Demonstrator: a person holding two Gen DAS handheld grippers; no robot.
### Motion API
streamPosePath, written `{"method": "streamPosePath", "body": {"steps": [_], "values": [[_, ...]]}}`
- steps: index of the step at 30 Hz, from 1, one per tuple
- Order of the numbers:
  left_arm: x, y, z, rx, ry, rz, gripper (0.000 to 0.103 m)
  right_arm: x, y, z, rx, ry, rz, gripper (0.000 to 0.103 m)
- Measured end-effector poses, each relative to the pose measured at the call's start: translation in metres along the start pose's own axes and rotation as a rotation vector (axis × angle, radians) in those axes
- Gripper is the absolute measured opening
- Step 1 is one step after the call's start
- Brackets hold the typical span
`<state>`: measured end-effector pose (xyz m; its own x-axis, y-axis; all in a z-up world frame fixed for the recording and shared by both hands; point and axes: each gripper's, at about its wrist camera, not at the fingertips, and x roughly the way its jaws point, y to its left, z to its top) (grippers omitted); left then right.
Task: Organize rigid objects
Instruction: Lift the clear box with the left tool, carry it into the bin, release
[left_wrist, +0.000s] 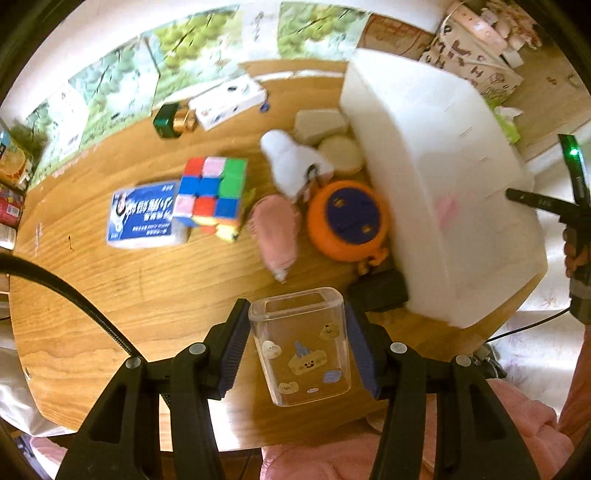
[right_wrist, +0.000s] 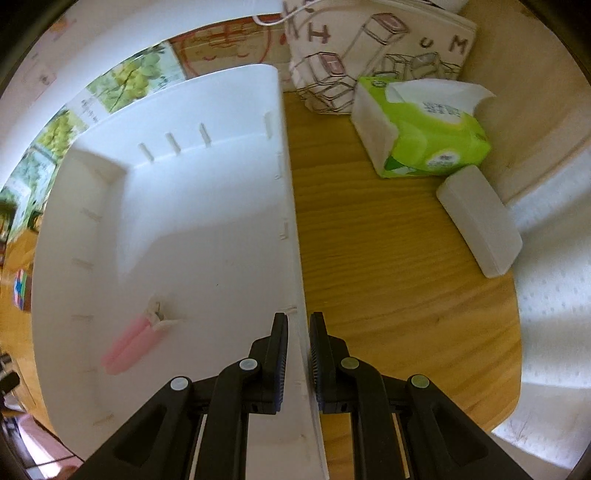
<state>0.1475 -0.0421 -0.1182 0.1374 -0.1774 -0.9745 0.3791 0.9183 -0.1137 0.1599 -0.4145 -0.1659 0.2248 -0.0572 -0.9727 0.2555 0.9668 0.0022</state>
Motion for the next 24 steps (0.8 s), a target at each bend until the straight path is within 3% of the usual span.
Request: {"method": "streamPosePath", "body": {"steps": [11,24], "values": [[-0.016,-0.045,0.013,0.033,-0.096,-0.023,0.055,0.001,-0.003,0.002,-0.091,0.015,0.088,0.011],[-0.015,-0.109,0.023,0.099,-0.171,-0.087,0.056,0.009,-0.003,0.009,-0.184,0.052,0.121,0.008]]}}
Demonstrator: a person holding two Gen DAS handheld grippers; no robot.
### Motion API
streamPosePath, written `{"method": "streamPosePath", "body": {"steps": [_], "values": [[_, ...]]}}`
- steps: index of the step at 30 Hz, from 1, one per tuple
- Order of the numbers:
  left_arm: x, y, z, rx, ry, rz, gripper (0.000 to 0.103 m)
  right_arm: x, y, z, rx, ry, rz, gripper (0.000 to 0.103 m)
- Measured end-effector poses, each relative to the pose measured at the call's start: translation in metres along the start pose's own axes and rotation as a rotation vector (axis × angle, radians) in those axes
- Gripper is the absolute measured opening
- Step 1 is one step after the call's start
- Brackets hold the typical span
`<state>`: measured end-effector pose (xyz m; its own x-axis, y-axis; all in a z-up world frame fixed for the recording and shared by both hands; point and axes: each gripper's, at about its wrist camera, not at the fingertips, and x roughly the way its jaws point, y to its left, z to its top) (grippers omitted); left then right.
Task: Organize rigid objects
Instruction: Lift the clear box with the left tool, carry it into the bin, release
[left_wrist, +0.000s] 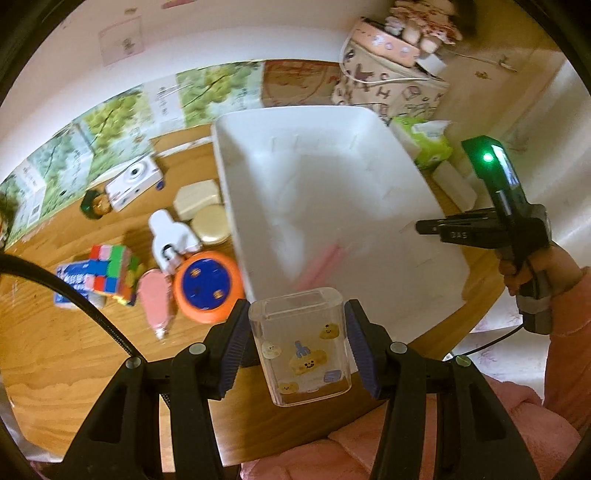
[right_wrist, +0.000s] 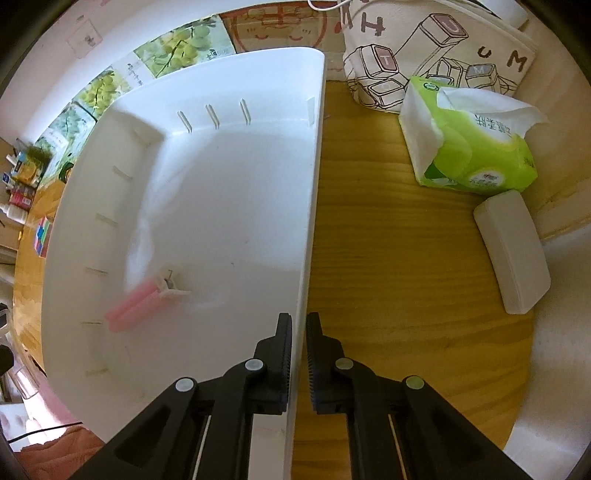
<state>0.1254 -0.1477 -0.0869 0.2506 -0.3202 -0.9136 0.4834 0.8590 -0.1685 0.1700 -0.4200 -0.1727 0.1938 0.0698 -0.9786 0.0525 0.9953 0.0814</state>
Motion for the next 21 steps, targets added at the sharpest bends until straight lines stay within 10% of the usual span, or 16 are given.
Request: {"method": "streamPosePath", "body": {"steps": [21], "values": [[0.015,-0.050,0.020,0.062,-0.095,-0.051,0.056,0.012,0.014,0.015,-0.108,0.027,-0.002,0.008]]}}
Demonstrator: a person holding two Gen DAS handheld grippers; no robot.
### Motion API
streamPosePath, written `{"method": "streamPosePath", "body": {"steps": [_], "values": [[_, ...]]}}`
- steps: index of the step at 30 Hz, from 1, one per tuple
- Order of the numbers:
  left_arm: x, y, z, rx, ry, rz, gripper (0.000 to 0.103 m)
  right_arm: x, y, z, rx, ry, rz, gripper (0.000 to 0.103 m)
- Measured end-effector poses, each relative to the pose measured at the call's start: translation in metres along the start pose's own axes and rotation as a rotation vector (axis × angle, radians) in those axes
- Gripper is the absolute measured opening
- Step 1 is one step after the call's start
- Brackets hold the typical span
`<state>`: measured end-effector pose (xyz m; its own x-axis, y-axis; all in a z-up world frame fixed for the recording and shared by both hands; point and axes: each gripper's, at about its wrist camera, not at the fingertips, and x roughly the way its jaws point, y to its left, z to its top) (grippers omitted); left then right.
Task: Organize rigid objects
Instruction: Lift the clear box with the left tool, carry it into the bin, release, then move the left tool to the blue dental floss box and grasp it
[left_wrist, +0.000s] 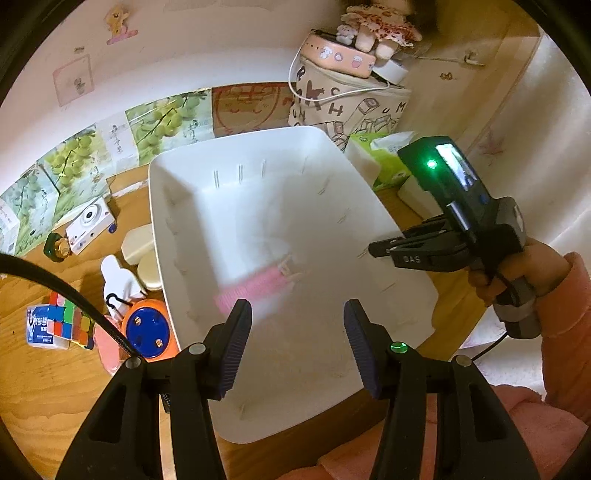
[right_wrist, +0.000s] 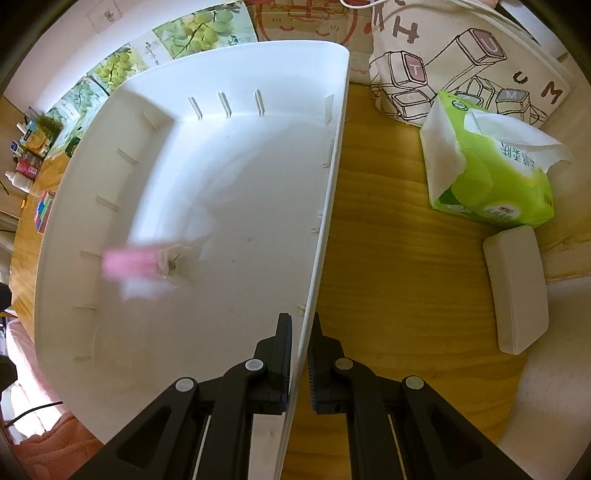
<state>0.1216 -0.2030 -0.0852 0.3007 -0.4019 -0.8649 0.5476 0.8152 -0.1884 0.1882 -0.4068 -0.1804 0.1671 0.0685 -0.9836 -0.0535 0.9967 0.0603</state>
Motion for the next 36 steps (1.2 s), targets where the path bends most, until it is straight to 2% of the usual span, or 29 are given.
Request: {"method": "streamPosePath", "body": {"steps": [2,4,15,36], "values": [[-0.001,0.000,0.000,-0.001,-0.004,0.003,0.059,0.000,0.000,0.000,0.007,0.001,0.004,0.008],[-0.002,0.000,-0.002,-0.007,-0.001,0.005,0.065,0.000,0.000,0.000,0.006,0.001,0.001,0.008],[-0.012,0.032,-0.017,-0.119,0.005,0.062,0.075,0.005,-0.005,-0.003,0.039,0.013,-0.008,0.007],[-0.049,0.166,-0.046,-0.430,-0.020,0.225,0.078,0.019,-0.021,-0.007,0.188,0.035,-0.020,0.007]]}}
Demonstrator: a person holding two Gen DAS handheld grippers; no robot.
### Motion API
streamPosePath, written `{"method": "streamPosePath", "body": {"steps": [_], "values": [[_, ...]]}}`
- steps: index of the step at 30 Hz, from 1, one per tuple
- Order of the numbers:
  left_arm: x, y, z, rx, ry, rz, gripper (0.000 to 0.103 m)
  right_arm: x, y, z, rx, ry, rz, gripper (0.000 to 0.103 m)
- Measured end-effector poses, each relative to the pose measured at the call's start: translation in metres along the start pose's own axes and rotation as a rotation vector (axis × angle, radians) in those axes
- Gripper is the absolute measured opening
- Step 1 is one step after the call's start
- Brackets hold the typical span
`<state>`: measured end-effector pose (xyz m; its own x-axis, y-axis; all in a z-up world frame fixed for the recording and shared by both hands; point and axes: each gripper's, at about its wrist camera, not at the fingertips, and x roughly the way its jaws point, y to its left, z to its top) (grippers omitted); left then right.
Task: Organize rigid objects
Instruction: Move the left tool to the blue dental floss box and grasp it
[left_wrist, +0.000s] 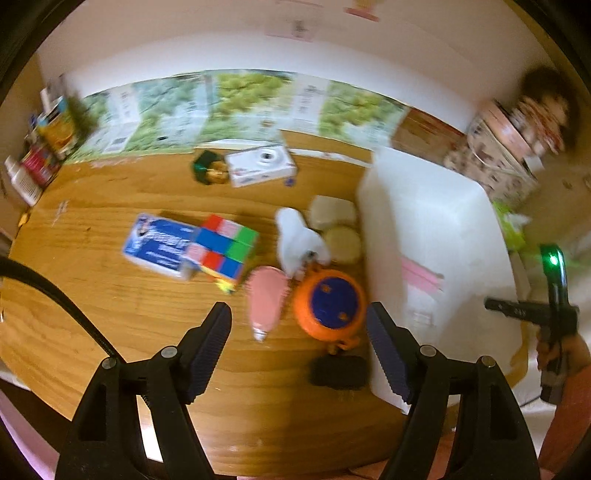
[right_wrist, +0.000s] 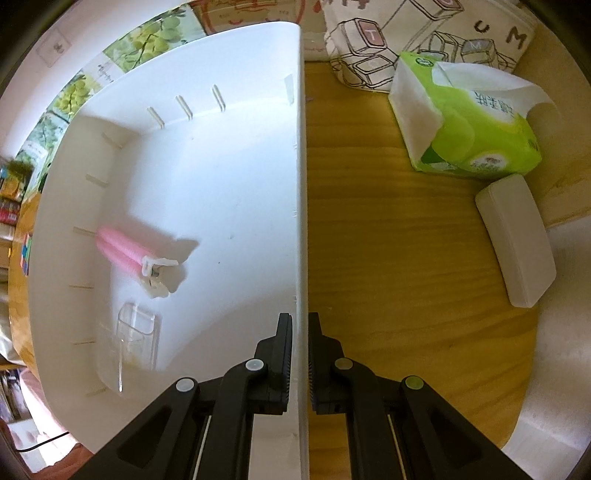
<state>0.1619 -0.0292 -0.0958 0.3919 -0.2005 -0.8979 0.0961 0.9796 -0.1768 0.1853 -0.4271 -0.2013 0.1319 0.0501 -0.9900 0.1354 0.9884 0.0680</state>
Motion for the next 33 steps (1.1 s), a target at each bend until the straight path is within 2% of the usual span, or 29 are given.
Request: {"method": "streamPosePath", "body": {"steps": [6,16,27,33], "values": [[0.004,0.049,0.011,-0.126,-0.013,0.008,0.078,-0.001,-0.008,0.003,0.041,0.002,-0.017,0.007],[0.028,0.121,0.031,-0.357,0.039,-0.044,0.078,0.001,-0.009,0.005,0.110,0.019,-0.053,0.007],[0.065,0.170,0.051,-0.573,0.118,-0.077,0.078,0.012,-0.002,0.012,0.130,0.061,-0.084,0.007],[0.082,0.191,0.055,-0.703,0.135,-0.093,0.078,0.018,-0.004,0.018,0.135,0.080,-0.092,0.007]]}}
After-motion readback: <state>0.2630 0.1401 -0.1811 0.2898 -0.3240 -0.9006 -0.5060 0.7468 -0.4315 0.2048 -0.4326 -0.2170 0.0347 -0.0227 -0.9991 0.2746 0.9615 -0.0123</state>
